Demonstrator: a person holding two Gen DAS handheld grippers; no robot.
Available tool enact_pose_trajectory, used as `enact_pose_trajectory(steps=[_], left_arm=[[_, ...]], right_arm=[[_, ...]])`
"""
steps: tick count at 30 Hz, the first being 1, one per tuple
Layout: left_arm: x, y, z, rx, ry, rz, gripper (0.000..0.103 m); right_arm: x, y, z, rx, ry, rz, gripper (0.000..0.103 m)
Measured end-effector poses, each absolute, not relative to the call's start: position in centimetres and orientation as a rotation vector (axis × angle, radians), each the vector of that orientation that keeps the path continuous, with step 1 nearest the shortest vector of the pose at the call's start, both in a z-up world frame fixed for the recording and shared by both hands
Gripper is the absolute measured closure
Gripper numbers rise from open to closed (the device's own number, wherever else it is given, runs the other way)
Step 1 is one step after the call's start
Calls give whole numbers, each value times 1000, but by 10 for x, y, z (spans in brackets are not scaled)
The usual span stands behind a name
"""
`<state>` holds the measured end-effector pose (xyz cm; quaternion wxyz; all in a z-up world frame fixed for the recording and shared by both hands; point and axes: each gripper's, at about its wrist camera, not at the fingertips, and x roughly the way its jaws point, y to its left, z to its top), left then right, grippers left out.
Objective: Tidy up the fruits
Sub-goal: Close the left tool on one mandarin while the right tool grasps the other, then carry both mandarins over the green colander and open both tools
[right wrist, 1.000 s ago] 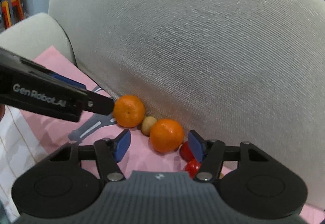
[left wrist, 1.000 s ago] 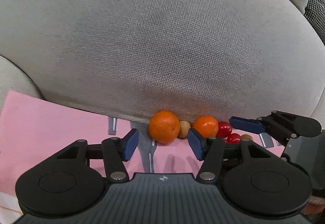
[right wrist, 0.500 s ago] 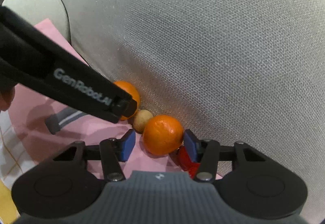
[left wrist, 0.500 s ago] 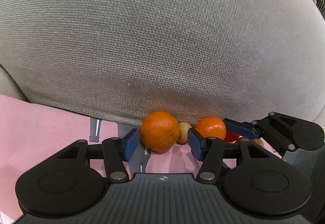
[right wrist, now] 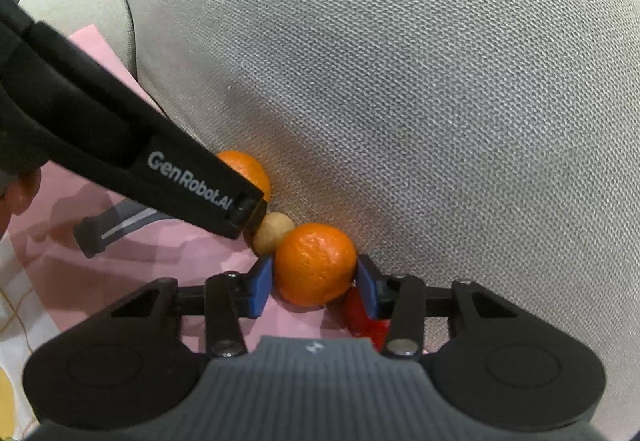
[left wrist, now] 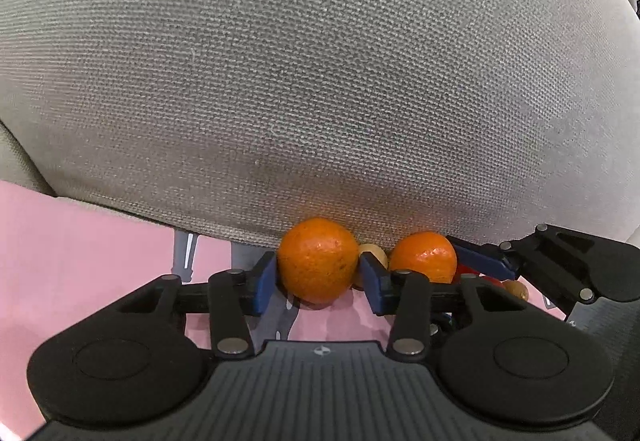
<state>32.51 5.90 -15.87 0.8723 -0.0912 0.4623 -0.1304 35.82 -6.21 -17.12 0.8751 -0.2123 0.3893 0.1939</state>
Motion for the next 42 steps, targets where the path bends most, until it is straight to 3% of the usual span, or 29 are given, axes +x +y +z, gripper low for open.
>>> enact_pose_trajectory(steps=[28, 42], left_arm=[[205, 15, -44, -98, 851, -342, 53], [144, -53, -11, 43, 805, -518, 53]], right_arm=[[246, -132, -64, -157, 785, 444, 61], [180, -191, -35, -105, 747, 316, 61]])
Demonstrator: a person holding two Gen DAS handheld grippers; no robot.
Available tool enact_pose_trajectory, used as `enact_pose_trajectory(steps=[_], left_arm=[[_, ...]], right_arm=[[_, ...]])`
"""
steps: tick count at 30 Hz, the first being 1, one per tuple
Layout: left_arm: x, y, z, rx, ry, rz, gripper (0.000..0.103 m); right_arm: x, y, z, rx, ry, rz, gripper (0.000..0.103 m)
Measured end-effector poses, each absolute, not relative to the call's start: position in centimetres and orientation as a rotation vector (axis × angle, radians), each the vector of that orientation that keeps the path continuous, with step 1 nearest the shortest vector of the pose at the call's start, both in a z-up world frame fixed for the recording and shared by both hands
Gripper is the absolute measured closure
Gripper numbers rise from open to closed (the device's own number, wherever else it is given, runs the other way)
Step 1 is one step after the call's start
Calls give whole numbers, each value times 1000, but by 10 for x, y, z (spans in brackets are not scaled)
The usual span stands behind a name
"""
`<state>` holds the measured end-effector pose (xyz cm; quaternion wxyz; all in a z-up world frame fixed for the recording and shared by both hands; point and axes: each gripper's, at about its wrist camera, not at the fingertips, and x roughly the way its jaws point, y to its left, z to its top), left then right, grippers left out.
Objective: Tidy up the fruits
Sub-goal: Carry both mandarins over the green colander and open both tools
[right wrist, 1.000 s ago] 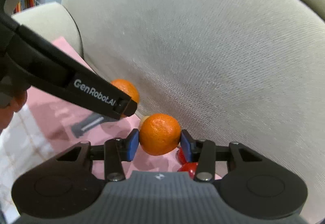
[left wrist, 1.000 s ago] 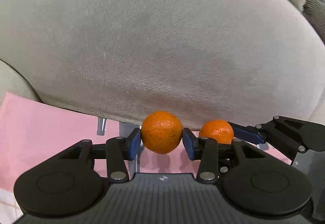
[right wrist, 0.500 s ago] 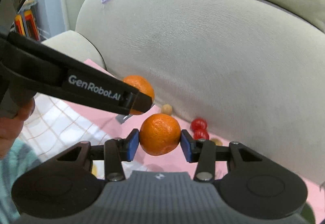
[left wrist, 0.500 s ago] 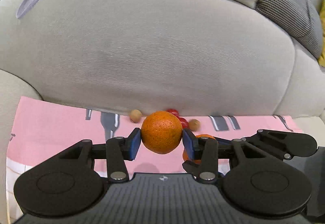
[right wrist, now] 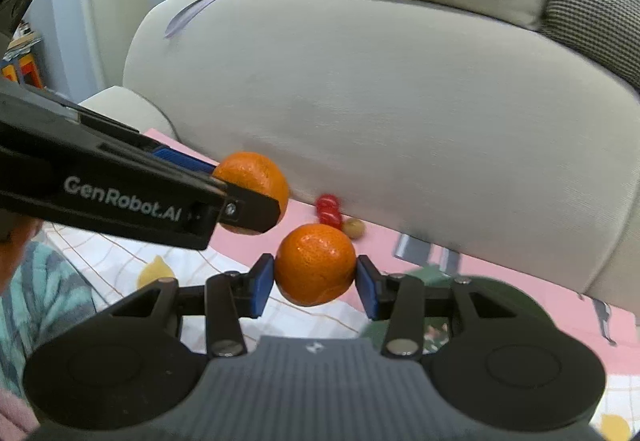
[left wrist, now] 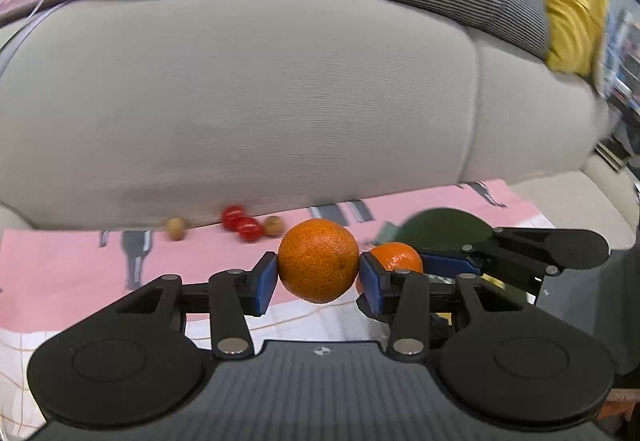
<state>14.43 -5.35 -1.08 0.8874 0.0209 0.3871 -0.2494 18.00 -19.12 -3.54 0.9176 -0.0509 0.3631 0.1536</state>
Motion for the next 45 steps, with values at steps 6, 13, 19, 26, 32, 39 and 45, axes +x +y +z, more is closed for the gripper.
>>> enact_pose_trajectory(steps=[6, 13, 19, 26, 32, 39, 45], left_arm=[[128, -80, -7, 115, 810, -598, 53], [118, -109, -15, 192, 840, -671, 53], [114, -132, -32, 282, 885, -718, 53], [121, -158, -49, 402, 904, -755, 53], [138, -175, -55, 434, 915, -771, 53], [161, -191, -69, 507, 973, -781, 53], [172, -201, -80, 557, 1003, -810, 53]], right_arm=[[155, -219, -33, -85, 742, 263, 61], [129, -255, -40, -70, 766, 200, 61], [119, -282, -56, -50, 812, 157, 61], [116, -305, -71, -28, 843, 130, 61], [121, -308, -78, -49, 843, 150, 61], [139, -303, -88, -177, 829, 165, 61], [160, -305, -96, -272, 818, 238, 61]])
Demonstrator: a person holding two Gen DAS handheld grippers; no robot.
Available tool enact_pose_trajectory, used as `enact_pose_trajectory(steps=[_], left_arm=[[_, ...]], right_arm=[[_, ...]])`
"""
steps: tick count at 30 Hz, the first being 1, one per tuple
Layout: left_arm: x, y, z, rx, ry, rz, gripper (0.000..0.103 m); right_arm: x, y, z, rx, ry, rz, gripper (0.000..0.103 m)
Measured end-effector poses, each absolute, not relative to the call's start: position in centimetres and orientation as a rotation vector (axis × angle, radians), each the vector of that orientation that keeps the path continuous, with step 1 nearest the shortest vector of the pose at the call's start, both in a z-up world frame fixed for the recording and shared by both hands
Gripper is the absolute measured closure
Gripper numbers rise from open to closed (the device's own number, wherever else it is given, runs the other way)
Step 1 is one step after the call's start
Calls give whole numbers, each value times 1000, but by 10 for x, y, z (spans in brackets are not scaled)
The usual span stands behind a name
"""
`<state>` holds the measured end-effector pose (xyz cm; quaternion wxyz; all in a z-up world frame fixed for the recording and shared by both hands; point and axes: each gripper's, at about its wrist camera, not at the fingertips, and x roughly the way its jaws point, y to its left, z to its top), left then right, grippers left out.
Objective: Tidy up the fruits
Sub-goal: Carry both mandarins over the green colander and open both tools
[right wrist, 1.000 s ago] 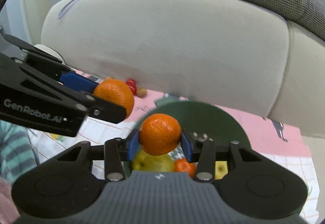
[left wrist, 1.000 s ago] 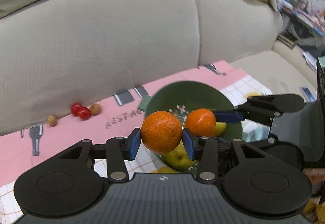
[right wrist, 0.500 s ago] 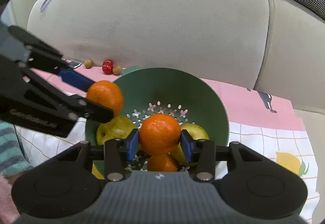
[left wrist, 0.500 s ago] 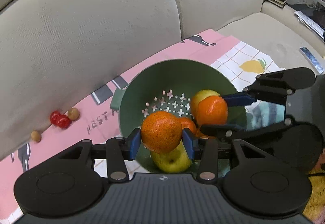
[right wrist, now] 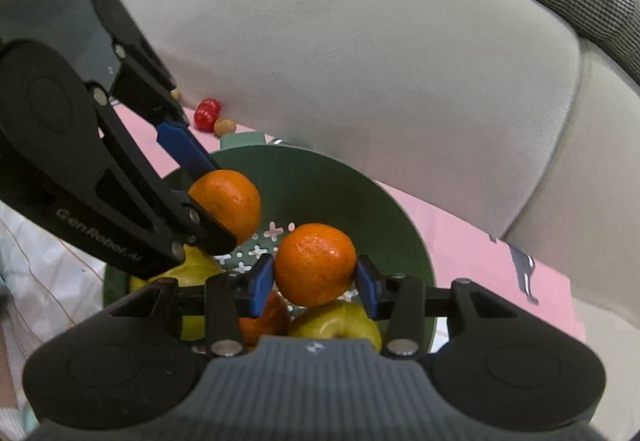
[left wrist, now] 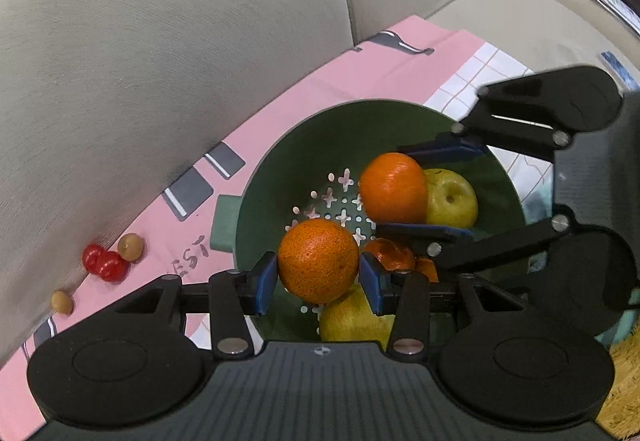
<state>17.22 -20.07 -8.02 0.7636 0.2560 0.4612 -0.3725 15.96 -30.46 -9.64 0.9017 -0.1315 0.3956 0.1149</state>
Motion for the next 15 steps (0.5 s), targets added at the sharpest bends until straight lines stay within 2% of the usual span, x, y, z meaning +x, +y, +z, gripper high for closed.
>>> enact_pose_trajectory(steps=[15], left_arm=[[187, -213, -108, 624, 1070, -841, 53]], right_arm=[[184, -304, -128, -315, 887, 361, 61]])
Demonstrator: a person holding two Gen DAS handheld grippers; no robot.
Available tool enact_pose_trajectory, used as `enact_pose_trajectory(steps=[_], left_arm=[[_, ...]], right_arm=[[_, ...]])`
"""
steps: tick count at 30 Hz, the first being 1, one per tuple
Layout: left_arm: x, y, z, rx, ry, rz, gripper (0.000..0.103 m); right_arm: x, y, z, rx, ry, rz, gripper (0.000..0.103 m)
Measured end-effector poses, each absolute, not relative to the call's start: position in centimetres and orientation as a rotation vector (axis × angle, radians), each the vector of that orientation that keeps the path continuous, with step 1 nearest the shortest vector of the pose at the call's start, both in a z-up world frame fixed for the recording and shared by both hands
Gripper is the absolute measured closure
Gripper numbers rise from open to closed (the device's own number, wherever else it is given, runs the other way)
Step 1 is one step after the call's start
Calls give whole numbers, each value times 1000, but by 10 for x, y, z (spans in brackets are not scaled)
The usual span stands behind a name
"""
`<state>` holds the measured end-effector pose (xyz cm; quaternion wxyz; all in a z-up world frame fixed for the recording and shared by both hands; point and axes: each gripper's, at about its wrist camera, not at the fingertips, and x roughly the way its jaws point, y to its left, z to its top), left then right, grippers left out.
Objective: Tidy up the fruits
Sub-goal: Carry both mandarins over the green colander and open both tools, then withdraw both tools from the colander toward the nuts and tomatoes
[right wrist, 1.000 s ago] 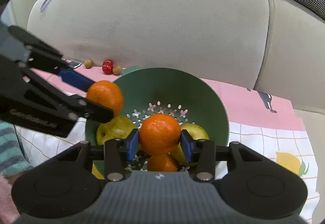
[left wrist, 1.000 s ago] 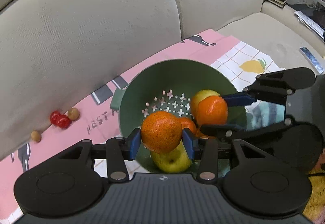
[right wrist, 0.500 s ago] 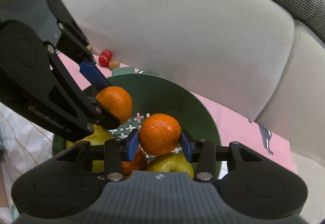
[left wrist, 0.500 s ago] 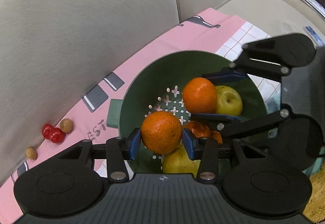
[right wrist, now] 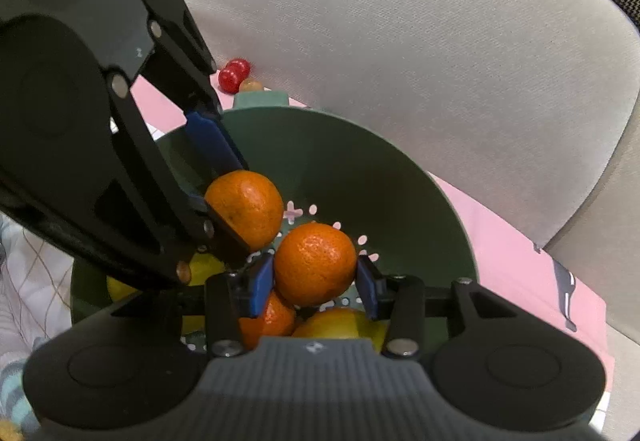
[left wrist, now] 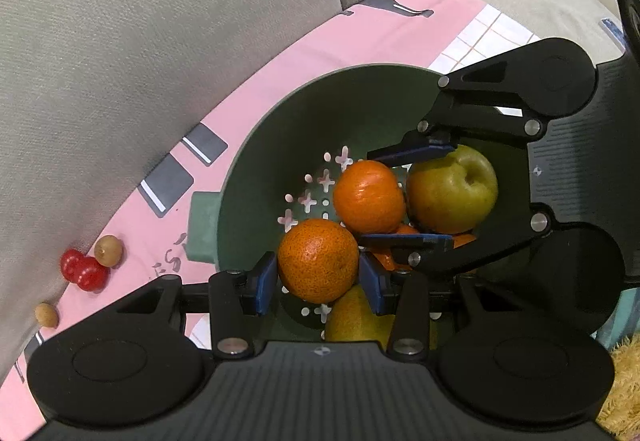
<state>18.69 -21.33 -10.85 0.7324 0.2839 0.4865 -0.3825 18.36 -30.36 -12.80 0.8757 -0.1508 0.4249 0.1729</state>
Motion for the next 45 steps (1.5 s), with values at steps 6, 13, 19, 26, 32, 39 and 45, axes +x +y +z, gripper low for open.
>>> enact_pose_trajectory(steps=[6, 13, 19, 26, 32, 39, 45], left_arm=[[192, -218, -111, 620, 1073, -843, 53], [191, -216, -110, 608, 1068, -842, 53], [188, -212, -104, 598, 1059, -831, 49], [179, -200, -85, 581, 1016, -826, 46], [169, -184, -68, 546, 983, -799, 44], [156, -169, -47, 517, 931, -767, 42], [145, -147, -27, 479, 879, -736, 39]], right_arm=[[188, -307, -132, -287, 903, 359, 61], [188, -305, -130, -287, 908, 352, 61], [188, -302, -129, -296, 925, 339, 61], [195, -306, -126, -228, 983, 296, 60], [195, -310, -121, -154, 1018, 275, 47], [186, -306, -105, -130, 1004, 233, 31], [177, -304, -92, -64, 990, 180, 16]])
